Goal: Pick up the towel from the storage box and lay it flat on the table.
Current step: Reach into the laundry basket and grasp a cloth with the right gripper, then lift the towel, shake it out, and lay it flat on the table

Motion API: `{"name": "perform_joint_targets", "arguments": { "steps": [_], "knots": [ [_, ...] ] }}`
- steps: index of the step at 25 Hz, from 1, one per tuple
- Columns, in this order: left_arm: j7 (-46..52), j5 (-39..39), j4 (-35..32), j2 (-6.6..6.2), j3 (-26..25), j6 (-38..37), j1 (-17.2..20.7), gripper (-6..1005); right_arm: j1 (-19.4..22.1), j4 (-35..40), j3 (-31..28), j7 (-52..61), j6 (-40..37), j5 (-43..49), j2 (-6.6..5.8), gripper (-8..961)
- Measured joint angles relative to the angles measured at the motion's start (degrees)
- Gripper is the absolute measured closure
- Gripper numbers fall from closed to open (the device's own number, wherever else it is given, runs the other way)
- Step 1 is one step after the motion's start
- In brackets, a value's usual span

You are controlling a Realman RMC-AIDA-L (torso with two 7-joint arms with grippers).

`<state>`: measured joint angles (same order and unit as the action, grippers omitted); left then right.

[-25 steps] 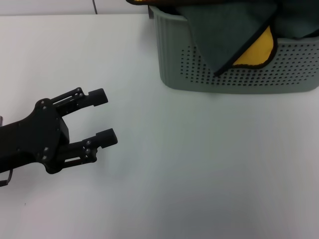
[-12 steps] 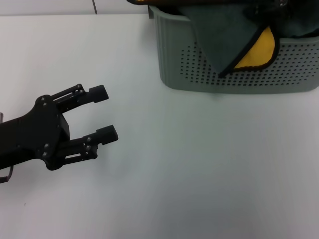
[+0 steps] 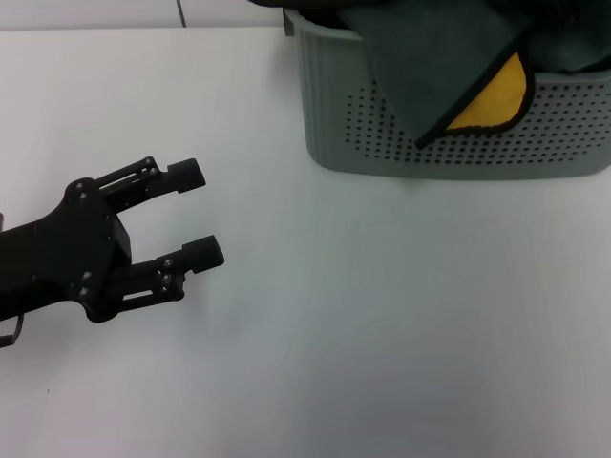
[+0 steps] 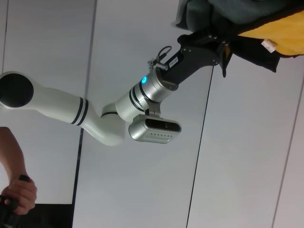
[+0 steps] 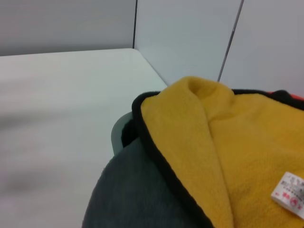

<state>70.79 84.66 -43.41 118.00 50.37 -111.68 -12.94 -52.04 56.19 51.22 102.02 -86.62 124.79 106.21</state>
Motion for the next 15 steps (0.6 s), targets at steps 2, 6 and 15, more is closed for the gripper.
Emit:
{"name": "perform_joint_targets", "arguments": {
  "steps": [2, 6, 15],
  "knots": [
    [0.0, -0.02, 0.0, 0.04, -0.01, 0.02, 0.01, 199, 0.2, -0.2, 0.01, -0.26, 0.0, 0.0, -0.01, 832],
    [-0.02, -0.03, 0.0, 0.09, -0.01, 0.05, 0.23, 199, 1.79, 3.5, 0.03, -0.66, 0.33, -0.53, 0.93, 932],
    [-0.34, -1.54, 0.0, 0.32, -0.01, -0.06, 0.71, 199, 6.91, 19.37, -4.42, -1.28, 2.89, -14.26, 3.31, 939]
  ]
}}
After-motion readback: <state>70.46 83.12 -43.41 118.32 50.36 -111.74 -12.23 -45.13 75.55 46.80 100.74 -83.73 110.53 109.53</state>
